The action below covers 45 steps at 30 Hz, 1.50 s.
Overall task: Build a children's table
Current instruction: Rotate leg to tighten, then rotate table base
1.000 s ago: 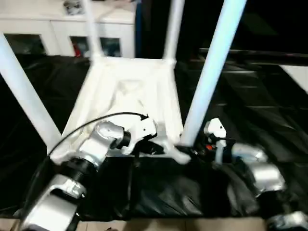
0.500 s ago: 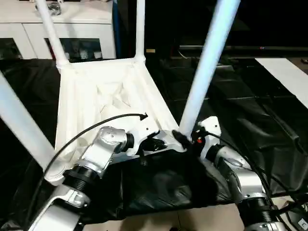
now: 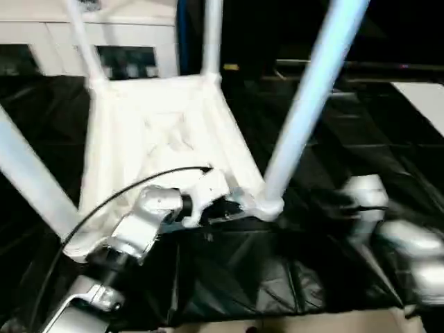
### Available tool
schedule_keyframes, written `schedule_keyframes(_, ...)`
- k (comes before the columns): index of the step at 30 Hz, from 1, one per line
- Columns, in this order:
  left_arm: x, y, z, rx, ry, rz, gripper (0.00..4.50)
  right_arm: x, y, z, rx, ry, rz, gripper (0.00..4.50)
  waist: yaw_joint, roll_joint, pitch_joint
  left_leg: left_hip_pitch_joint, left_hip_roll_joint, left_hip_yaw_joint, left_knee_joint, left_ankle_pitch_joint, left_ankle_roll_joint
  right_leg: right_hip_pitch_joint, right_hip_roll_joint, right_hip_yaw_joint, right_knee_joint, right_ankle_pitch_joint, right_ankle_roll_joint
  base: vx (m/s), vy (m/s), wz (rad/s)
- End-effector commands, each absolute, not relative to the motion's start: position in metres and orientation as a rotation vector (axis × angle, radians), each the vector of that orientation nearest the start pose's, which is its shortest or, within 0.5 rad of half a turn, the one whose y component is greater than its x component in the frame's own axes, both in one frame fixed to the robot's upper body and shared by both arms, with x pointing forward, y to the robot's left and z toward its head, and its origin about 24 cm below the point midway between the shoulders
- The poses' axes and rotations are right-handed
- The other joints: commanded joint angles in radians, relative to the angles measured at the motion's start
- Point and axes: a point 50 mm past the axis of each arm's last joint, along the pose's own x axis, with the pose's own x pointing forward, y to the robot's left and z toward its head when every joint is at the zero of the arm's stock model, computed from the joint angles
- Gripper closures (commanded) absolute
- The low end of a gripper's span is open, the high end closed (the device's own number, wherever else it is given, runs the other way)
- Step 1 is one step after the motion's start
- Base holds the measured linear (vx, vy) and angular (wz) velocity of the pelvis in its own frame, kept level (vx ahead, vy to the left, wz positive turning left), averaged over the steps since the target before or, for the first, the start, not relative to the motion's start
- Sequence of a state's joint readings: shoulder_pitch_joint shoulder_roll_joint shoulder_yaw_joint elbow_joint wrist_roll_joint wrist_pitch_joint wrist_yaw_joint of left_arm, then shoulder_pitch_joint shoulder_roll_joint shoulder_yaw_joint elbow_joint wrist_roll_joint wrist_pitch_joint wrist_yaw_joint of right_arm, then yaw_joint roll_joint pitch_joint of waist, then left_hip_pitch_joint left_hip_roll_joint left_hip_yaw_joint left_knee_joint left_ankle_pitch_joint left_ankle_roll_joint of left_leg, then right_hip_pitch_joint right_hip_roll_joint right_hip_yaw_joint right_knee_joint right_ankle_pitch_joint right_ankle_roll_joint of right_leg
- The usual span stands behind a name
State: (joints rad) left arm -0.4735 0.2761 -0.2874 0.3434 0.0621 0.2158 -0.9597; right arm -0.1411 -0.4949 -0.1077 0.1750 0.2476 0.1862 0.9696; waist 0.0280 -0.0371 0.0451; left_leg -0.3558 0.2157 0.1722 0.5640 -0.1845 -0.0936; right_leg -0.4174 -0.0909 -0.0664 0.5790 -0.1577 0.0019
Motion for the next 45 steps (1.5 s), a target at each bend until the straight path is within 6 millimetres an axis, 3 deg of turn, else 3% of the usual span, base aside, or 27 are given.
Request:
schedule_keyframes(1,0.304,0.105,0.062,0.344,0.284,-1.125,4.50,0.256,-0.228,0.060,-0.095,0.259,0.854,1.61,0.013,-0.019,-0.063,-0.012,0.009,0.010,-0.047,-0.136,0.126,0.066,-0.037,0.031,-0.050,-0.174,-0.211,0.000,0.000,0.00)
schedule_keyframes(2,0.300,0.105,0.067,0.307,0.271,-1.136,4.23,0.253,-0.223,0.060,-0.085,0.267,0.893,1.54,0.016,-0.026,-0.063,-0.011,0.010,0.012,-0.046,-0.139,0.132,0.064,-0.038,0.031,-0.052,-0.188,-0.214,0.000,0.000,0.00)
schedule_keyframes(5,0.285,0.105,0.082,0.213,0.234,-1.161,3.92,0.248,-0.204,0.058,-0.048,0.283,0.987,1.51,0.017,-0.018,-0.062,-0.012,0.016,0.011,-0.048,-0.119,0.124,0.064,-0.038,0.032,-0.043,-0.163,-0.230,0.000,0.000,0.00)
schedule_keyframes(6,0.279,0.107,0.085,0.189,0.228,-1.172,3.86,0.248,-0.198,0.057,-0.034,0.284,1.009,1.51,0.020,-0.017,-0.056,-0.006,0.018,0.013,-0.051,-0.144,0.120,0.055,-0.035,0.032,-0.050,-0.188,-0.241,0.000,0.000,0.00)
schedule_keyframes(8,0.268,0.109,0.090,0.151,0.225,-1.187,3.65,0.250,-0.188,0.056,-0.011,0.285,1.042,1.51,0.023,-0.021,-0.049,-0.005,0.021,0.013,-0.054,-0.163,0.110,0.053,-0.036,0.033,-0.048,-0.199,-0.246,0.000,0.000,0.00)
schedule_keyframes(10,0.255,0.115,0.092,0.121,0.230,-1.192,3.42,0.255,-0.176,0.055,0.002,0.284,1.078,1.51,0.020,-0.026,-0.035,-0.005,0.020,0.014,-0.060,-0.219,0.086,0.045,-0.033,0.032,-0.059,-0.298,-0.212,0.000,0.000,0.00)
schedule_keyframes(11,0.250,0.117,0.092,0.123,0.234,-1.189,3.42,0.257,-0.172,0.054,0.004,0.282,1.090,1.51,0.020,-0.029,-0.032,-0.003,0.019,0.014,-0.062,-0.233,0.081,0.043,-0.031,0.033,-0.062,-0.325,-0.200,0.000,0.000,0.00)
schedule_keyframes(12,0.247,0.119,0.091,0.126,0.236,-1.187,3.38,0.258,-0.170,0.054,0.006,0.281,1.097,1.51,0.019,-0.023,-0.034,-0.003,0.019,0.012,-0.063,-0.244,0.070,0.043,-0.033,0.034,-0.063,-0.350,-0.185,0.000,0.000,0.00)
schedule_keyframes(13,0.240,0.123,0.088,0.124,0.258,-1.168,3.34,0.263,-0.165,0.055,0.006,0.276,1.107,1.51,0.018,-0.029,-0.029,-0.005,0.018,0.012,-0.064,-0.253,0.060,0.041,-0.030,0.035,-0.066,-0.371,-0.165,0.000,0.000,0.00)
schedule_keyframes(14,0.237,0.125,0.086,0.121,0.265,-1.157,3.34,0.266,-0.162,0.055,0.005,0.272,1.114,1.51,0.019,-0.025,-0.030,-0.002,0.019,0.010,-0.065,-0.257,0.054,0.041,-0.031,0.035,-0.064,-0.372,-0.164,0.000,0.000,0.00)
schedule_keyframes(16,0.230,0.129,0.085,0.109,0.282,-1.141,3.03,0.269,-0.159,0.056,0.006,0.269,1.121,1.51,0.017,-0.035,-0.024,-0.001,0.019,0.010,-0.068,-0.276,0.041,0.037,-0.030,0.036,-0.070,-0.392,-0.148,0.000,0.000,0.00)
schedule_keyframes(18,0.224,0.134,0.085,0.101,0.299,-1.127,2.98,0.273,-0.158,0.058,0.002,0.263,1.113,1.51,0.016,-0.037,-0.021,-0.002,0.019,0.009,-0.070,-0.273,0.033,0.038,-0.029,0.037,-0.068,-0.375,-0.148,0.000,0.000,0.00)
schedule_keyframes(19,0.219,0.139,0.084,0.098,0.311,-1.115,2.93,0.277,-0.157,0.058,-0.007,0.257,1.089,1.51,0.016,-0.036,-0.018,-0.001,0.018,0.008,-0.072,-0.287,0.031,0.038,-0.029,0.036,-0.070,-0.390,-0.142,0.000,0.000,0.00)
schedule_keyframes(20,0.215,0.142,0.083,0.096,0.320,-1.106,2.71,0.280,-0.157,0.058,-0.014,0.252,1.072,1.51,0.014,-0.045,-0.018,-0.003,0.018,0.008,-0.070,-0.285,0.030,0.037,-0.032,0.036,-0.067,-0.393,-0.142,0.000,0.000,0.00)
schedule_keyframes(23,0.191,0.166,0.078,0.107,0.388,-1.038,2.59,0.303,-0.161,0.057,-0.076,0.224,0.899,1.51,0.001,-0.046,-0.013,-0.020,0.015,-0.002,-0.078,-0.279,0.011,0.044,-0.037,0.032,-0.066,-0.460,-0.121,0.000,0.000,0.00)
schedule_keyframes(24,0.177,0.184,0.073,0.127,0.442,-1.000,2.50,0.314,-0.166,0.056,-0.081,0.222,0.805,1.51,-0.002,-0.042,-0.011,-0.003,0.014,0.001,-0.074,-0.309,0.001,0.029,-0.029,0.033,-0.073,-0.467,-0.115,0.000,0.000,0.00)
schedule_keyframes(27,0.159,0.205,0.067,0.154,0.520,-0.971,2.17,0.324,-0.172,0.056,-0.090,0.222,0.708,1.51,0.003,-0.045,-0.008,0.011,0.015,0.008,-0.070,-0.326,-0.002,0.020,-0.021,0.039,-0.071,-0.420,-0.123,0.000,0.000,0.00)
schedule_keyframes(28,0.148,0.216,0.065,0.170,0.560,-0.961,2.14,0.328,-0.175,0.057,-0.087,0.224,0.664,1.51,0.004,-0.050,-0.005,0.011,0.015,0.011,-0.071,-0.329,0.005,0.017,-0.019,0.040,-0.071,-0.396,-0.131,0.000,0.000,0.00)
schedule_keyframes(30,0.142,0.223,0.066,0.174,0.585,-0.951,2.03,0.331,-0.178,0.057,-0.096,0.226,0.629,1.51,0.005,-0.045,-0.006,0.009,0.016,0.010,-0.072,-0.319,0.004,0.022,-0.016,0.041,-0.064,-0.363,-0.133,0.000,0.000,0.00)
schedule_keyframes(31,0.135,0.232,0.068,0.177,0.609,-0.933,1.88,0.335,-0.183,0.057,-0.106,0.225,0.581,1.51,0.009,-0.046,-0.006,0.016,0.018,0.014,-0.071,-0.310,0.004,0.017,-0.014,0.043,-0.061,-0.328,-0.141,0.000,0.000,0.00)
schedule_keyframes(33,0.130,0.246,0.073,0.203,0.614,-0.896,1.71,0.343,-0.195,0.055,-0.135,0.248,0.450,1.51,0.008,-0.046,-0.006,0.007,0.016,0.013,-0.072,-0.290,0.002,0.024,-0.015,0.046,-0.055,-0.302,-0.148,0.000,0.000,0.00)
schedule_keyframes(35,0.138,0.258,0.082,0.243,0.554,-0.822,1.67,0.348,-0.203,0.055,-0.161,0.242,0.360,1.51,0.006,-0.045,-0.007,0.010,0.014,0.016,-0.070,-0.278,-0.002,0.022,-0.010,0.050,-0.052,-0.285,-0.146,0.000,0.000,0.00)
schedule_keyframes(36,0.142,0.259,0.084,0.248,0.530,-0.804,1.57,0.348,-0.203,0.055,-0.157,0.242,0.368,1.51,0.007,-0.046,-0.005,0.017,0.010,0.022,-0.065,-0.288,-0.001,0.012,-0.004,0.054,-0.056,-0.282,-0.149,0.000,0.000,0.00)
schedule_keyframes(37,0.154,0.262,0.092,0.257,0.451,-0.759,1.44,0.347,-0.202,0.053,-0.151,0.241,0.392,1.51,0.015,-0.043,-0.013,0.022,0.010,0.023,-0.062,-0.284,0.001,0.016,-0.005,0.056,-0.052,-0.262,-0.153,0.000,0.000,0.00)
schedule_keyframes(39,0.168,0.260,0.100,0.247,0.365,-0.741,1.28,0.344,-0.198,0.050,-0.152,0.241,0.425,1.51,0.025,-0.038,-0.023,0.016,0.010,0.022,-0.060,-0.245,0.001,0.027,-0.005,0.057,-0.041,-0.203,-0.158,0.000,0.000,0.00)
schedule_keyframes(41,0.181,0.254,0.106,0.231,0.287,-0.739,1.12,0.339,-0.194,0.046,-0.152,0.237,0.445,1.51,0.026,-0.039,-0.026,0.007,0.008,0.020,-0.060,-0.214,-0.001,0.036,-0.008,0.057,-0.032,-0.169,-0.163,0.000,0.000,0.00)
schedule_keyframes(45,0.212,0.229,0.115,0.130,0.138,-0.804,0.84,0.327,-0.189,0.037,-0.102,0.247,0.441,1.51,0.028,-0.041,-0.039,0.007,0.007,0.020,-0.050,-0.181,-0.010,0.043,-0.012,0.059,-0.020,-0.119,-0.183,0.000,0.000,0.00)
